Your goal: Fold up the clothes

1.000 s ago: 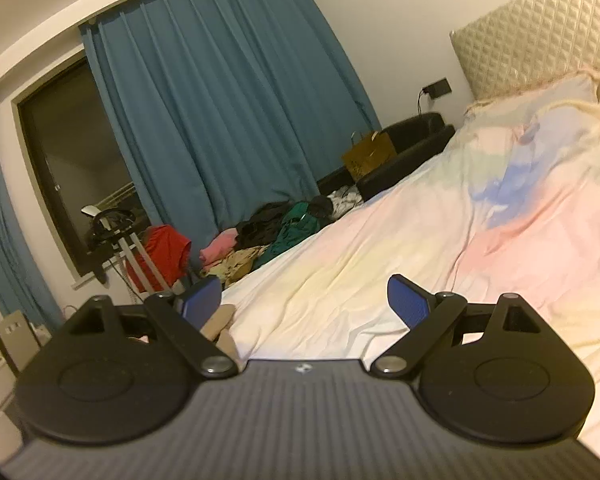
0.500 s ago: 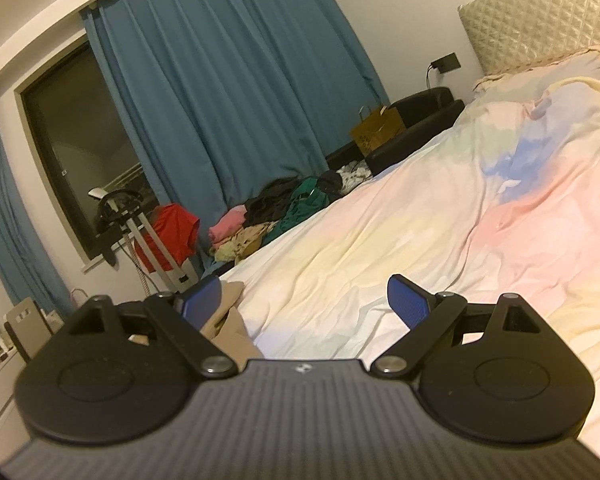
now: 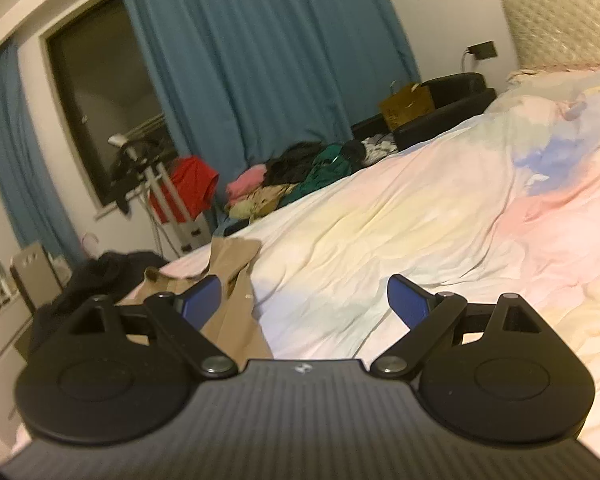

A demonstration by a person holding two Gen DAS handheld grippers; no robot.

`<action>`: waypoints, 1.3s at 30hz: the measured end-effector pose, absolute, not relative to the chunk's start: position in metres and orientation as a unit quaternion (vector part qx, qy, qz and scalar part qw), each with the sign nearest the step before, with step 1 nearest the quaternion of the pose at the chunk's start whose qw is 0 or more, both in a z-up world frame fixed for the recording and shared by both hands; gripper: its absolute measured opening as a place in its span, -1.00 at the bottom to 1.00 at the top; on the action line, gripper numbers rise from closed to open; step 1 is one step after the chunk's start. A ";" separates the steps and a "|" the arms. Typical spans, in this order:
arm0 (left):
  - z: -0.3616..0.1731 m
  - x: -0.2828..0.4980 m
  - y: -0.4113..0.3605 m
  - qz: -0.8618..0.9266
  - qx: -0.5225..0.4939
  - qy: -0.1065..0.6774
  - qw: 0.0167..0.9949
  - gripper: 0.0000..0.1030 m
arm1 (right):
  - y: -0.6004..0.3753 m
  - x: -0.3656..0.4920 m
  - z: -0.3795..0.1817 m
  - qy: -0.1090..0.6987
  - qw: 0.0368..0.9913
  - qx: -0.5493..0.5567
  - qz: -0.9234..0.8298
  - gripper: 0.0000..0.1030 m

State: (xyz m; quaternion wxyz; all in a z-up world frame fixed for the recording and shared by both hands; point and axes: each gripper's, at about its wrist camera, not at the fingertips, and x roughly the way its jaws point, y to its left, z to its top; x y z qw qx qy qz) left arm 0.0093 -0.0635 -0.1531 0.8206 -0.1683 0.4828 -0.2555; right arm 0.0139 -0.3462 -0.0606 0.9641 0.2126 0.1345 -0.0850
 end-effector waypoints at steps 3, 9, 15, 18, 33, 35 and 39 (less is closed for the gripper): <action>-0.157 0.012 -0.068 -0.245 -0.138 0.481 0.830 -0.80 | -0.338 0.014 -0.059 0.137 0.967 0.202 -0.065 0.77; -0.133 0.016 -0.074 -0.213 -0.038 0.452 0.865 -0.03 | -0.324 0.010 -0.052 0.124 0.974 0.189 -0.021 0.77; -0.073 0.037 -0.058 -0.161 0.014 0.356 0.921 0.69 | -0.311 0.010 -0.049 0.123 0.977 0.172 0.011 0.77; -0.051 0.049 -0.057 -0.149 0.023 0.312 0.938 0.91 | -0.305 0.011 -0.048 0.123 0.978 0.164 0.027 0.77; -0.055 0.039 0.004 -0.112 0.010 0.252 0.961 0.99 | -0.230 0.007 -0.050 0.107 0.989 0.054 0.092 0.77; -0.053 0.037 0.011 -0.103 0.005 0.246 0.964 0.99 | -0.224 0.007 -0.050 0.108 0.988 0.050 0.095 0.77; -0.047 0.030 0.024 -0.091 -0.001 0.229 0.969 0.99 | -0.218 0.007 -0.051 0.116 0.987 0.057 0.097 0.77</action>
